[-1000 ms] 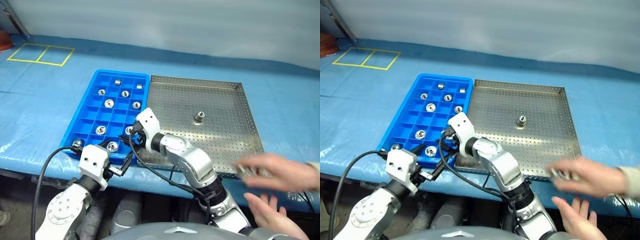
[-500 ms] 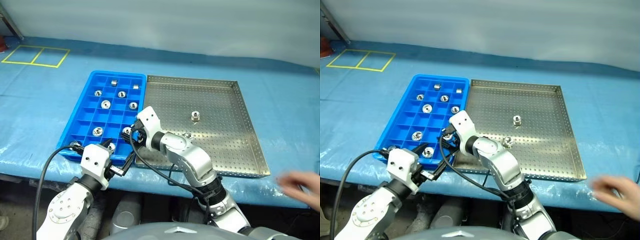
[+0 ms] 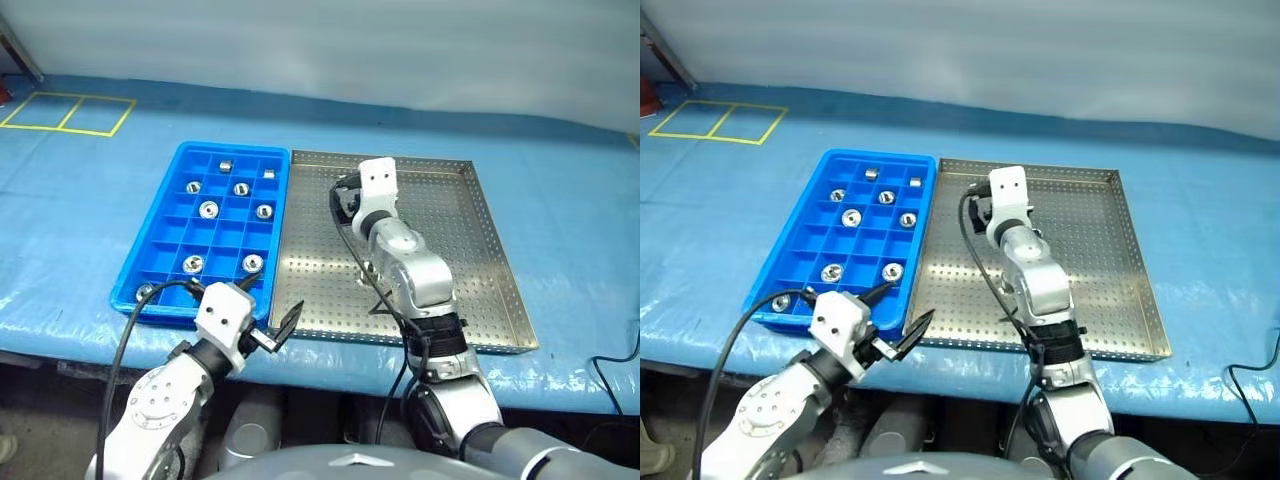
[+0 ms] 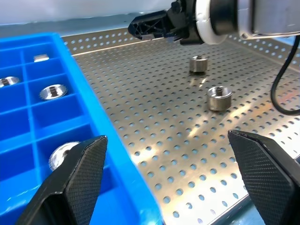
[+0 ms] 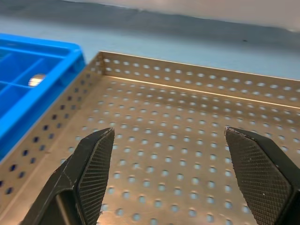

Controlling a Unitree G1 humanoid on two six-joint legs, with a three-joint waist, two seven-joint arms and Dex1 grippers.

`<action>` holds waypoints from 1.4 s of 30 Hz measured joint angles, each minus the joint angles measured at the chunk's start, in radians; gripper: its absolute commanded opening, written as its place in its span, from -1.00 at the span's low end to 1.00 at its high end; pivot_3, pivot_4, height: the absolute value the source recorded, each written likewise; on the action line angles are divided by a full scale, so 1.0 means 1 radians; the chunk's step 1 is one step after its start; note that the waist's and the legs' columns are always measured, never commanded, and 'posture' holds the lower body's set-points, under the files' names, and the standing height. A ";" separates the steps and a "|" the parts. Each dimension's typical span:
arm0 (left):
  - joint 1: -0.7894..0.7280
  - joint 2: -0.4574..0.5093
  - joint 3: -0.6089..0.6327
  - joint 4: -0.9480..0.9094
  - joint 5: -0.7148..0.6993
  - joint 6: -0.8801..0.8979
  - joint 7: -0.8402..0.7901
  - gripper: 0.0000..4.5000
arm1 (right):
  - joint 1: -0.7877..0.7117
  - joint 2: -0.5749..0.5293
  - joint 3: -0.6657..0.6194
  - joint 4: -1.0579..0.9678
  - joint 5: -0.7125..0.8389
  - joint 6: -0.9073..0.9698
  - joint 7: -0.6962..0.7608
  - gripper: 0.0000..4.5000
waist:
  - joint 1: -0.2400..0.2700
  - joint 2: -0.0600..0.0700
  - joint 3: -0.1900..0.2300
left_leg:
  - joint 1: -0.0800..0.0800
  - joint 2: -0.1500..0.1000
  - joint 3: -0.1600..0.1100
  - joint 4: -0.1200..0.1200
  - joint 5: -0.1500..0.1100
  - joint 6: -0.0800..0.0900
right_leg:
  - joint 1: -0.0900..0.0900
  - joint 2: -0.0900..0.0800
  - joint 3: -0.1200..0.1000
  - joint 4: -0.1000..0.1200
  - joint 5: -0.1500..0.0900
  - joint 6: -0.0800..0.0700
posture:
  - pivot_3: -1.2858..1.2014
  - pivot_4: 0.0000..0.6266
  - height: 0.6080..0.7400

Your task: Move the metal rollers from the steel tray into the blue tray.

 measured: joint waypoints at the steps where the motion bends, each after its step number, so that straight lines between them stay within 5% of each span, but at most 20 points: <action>1: -0.016 -0.002 -0.007 0.015 0.007 0.000 0.008 1.00 | -0.002 -0.004 -0.009 0.011 -0.006 0.000 -0.011 0.77 | -0.003 0.000 0.000 | 0.000 0.000 0.000 0.000 0.000 0.000 | 0.000 0.000 0.000 0.000 0.000 0.000 | 0.27 -0.52 1.00; 18: -0.121 -0.012 -0.072 0.090 0.033 0.007 0.004 1.00 | 0.100 0.009 -0.054 0.030 -0.028 0.046 -0.087 0.77 | -0.049 0.000 0.000 | 0.001 0.000 0.001 0.000 0.000 0.000 | 0.000 0.001 0.002 0.001 0.002 -0.001 | 0.24 -0.52 1.00; 26: -0.126 -0.022 -0.071 0.090 0.034 0.020 0.012 1.00 | 0.100 0.017 -0.069 0.063 -0.024 0.049 -0.086 -0.26 | -0.046 0.000 0.000 | 0.001 0.000 0.001 0.000 0.000 0.000 | 0.001 0.000 0.002 0.001 0.002 -0.001 | 0.26 -0.52 1.00; 42: -0.071 -0.114 0.034 0.069 0.098 0.008 0.173 1.00 | -0.046 0.050 0.051 0.055 -0.007 -0.004 0.063 -0.26 | -0.031 0.000 0.000 | 0.001 0.001 -0.001 0.000 0.000 0.000 | 0.000 0.002 0.001 0.001 0.002 -0.001 | 0.40 -0.52 1.00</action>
